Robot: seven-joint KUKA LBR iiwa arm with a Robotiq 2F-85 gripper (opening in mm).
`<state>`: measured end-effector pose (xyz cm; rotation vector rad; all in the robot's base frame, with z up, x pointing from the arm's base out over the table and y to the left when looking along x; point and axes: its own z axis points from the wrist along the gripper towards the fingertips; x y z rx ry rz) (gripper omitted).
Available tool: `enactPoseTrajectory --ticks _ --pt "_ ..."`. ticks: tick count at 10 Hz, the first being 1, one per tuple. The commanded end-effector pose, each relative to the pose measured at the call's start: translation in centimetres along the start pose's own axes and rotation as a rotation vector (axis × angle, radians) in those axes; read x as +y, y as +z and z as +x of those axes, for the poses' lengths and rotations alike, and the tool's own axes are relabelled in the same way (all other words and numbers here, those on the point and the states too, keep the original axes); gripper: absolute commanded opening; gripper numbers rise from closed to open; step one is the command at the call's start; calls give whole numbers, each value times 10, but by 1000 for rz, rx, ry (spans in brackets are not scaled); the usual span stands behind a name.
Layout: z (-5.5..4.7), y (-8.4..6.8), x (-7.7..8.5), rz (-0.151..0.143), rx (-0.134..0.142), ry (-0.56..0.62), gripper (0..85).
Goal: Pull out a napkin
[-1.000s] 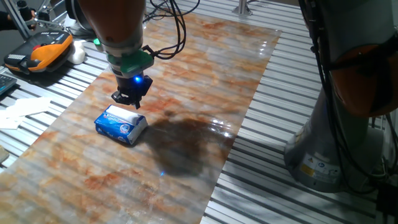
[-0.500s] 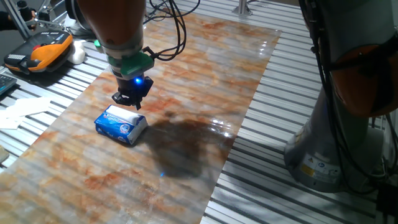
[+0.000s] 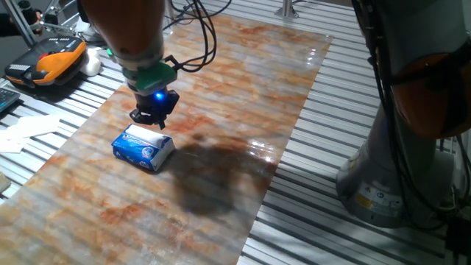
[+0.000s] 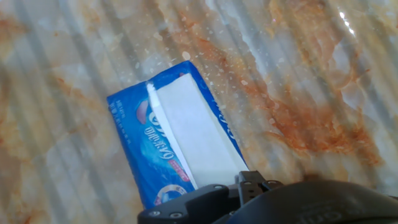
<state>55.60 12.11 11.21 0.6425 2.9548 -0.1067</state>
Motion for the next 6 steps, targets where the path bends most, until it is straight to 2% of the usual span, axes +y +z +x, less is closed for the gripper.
enactPoseTrajectory --ticks 1,2,6 --pt "0 0 0 7 5 3 0" --pt "0 0 0 26 7 2 0" --pt "2 -1 1 19 6 -4 0"
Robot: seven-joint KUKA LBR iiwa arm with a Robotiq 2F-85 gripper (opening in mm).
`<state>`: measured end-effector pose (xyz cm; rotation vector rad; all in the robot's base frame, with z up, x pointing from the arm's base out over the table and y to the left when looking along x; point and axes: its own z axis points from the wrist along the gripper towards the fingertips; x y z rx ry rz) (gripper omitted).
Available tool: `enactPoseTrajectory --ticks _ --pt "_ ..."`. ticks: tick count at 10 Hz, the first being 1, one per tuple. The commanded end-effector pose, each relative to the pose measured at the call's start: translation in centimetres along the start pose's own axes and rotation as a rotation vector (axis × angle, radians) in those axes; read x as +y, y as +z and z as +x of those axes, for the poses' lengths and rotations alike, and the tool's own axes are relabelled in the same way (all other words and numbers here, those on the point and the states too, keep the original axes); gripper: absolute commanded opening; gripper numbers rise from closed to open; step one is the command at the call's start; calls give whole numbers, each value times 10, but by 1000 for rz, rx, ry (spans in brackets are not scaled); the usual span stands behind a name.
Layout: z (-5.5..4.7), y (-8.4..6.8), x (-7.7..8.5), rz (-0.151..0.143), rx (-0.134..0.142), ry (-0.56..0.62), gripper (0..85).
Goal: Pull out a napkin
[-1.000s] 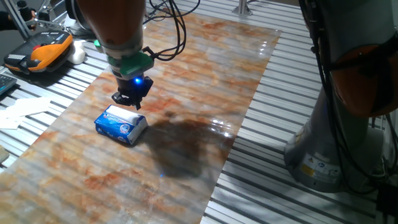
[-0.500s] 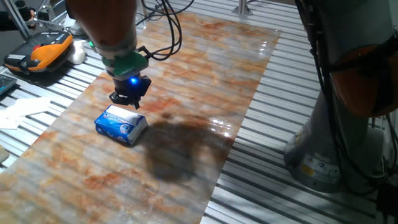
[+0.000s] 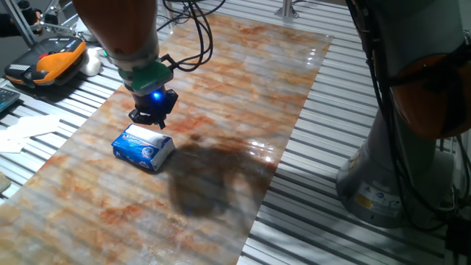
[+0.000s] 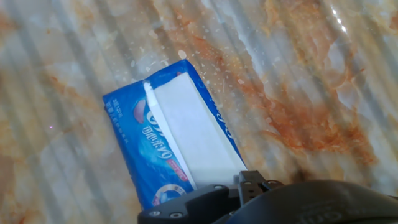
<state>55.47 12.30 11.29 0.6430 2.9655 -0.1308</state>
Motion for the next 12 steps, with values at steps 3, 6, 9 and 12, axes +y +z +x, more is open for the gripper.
enactPoseTrajectory --ticks 3,6,9,12 --pt "2 0 1 10 4 10 0" --pt "2 -1 1 17 4 4 0" --pt "2 0 0 13 4 4 0" --pt "2 0 0 16 6 -2 0"
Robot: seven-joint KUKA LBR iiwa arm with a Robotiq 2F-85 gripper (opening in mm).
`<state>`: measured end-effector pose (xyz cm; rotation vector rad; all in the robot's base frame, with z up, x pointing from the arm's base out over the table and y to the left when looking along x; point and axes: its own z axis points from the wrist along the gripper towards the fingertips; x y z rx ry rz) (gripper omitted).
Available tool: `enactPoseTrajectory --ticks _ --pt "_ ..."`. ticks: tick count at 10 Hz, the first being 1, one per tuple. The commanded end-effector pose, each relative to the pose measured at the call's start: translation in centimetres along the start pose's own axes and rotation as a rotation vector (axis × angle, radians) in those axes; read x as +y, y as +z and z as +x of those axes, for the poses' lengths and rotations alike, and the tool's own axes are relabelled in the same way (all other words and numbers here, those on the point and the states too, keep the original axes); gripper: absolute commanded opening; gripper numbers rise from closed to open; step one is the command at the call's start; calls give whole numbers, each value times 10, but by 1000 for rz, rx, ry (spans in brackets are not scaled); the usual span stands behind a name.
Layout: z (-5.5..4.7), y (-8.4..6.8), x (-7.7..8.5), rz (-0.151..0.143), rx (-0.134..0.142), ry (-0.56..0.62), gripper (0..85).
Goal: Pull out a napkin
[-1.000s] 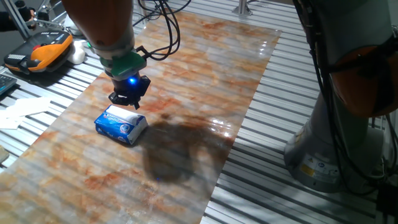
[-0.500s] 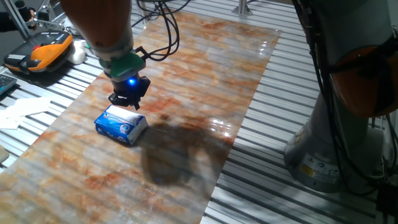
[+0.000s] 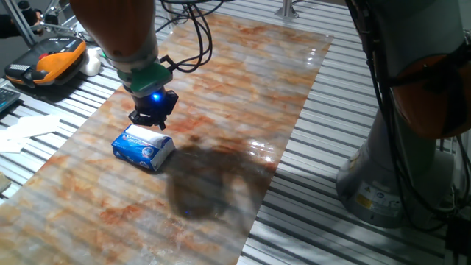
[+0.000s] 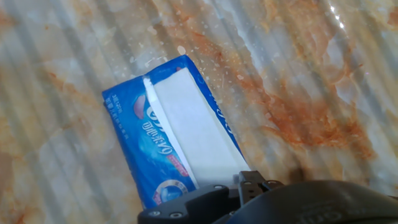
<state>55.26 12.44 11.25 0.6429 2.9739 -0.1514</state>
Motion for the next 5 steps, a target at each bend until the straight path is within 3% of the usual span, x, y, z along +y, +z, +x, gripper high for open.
enactPoseTrajectory --ticks 1,4,5 --pt "0 0 0 -5 0 -6 0" --pt "0 0 0 -7 6 -22 0" --pt "0 0 0 -3 22 -28 0"
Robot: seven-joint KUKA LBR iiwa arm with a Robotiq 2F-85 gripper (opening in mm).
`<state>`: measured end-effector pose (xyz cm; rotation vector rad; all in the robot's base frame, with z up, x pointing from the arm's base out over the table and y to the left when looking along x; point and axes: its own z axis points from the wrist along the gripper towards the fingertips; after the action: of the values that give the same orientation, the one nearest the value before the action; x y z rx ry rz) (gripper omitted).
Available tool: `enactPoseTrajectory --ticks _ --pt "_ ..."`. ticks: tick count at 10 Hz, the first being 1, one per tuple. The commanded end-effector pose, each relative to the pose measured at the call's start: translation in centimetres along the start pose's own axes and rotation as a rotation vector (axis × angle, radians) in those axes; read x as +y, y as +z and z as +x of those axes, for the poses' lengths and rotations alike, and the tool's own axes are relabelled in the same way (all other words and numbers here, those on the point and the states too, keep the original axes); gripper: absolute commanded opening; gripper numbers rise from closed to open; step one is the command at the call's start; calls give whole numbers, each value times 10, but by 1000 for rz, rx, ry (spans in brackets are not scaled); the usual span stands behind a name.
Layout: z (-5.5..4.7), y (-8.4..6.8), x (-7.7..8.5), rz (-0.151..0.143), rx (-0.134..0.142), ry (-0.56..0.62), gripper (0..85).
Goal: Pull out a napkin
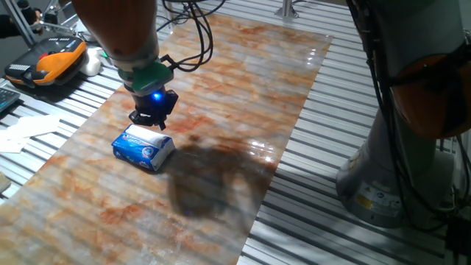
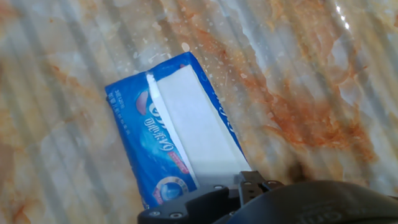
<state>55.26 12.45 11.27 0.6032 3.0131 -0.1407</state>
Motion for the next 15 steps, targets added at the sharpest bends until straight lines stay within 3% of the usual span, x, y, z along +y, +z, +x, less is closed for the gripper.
enactPoseTrajectory --ticks 1,2,5,7,8,10,15 --pt "0 0 0 -1 9 0 0" --pt "0 0 0 0 19 -11 0" --pt "0 0 0 -86 42 -98 0" --pt "0 0 0 -72 14 -137 0" --pt "0 0 0 -79 5 -144 0" --pt "0 0 0 -85 24 -111 0" --pt "0 0 0 -93 35 -104 0"
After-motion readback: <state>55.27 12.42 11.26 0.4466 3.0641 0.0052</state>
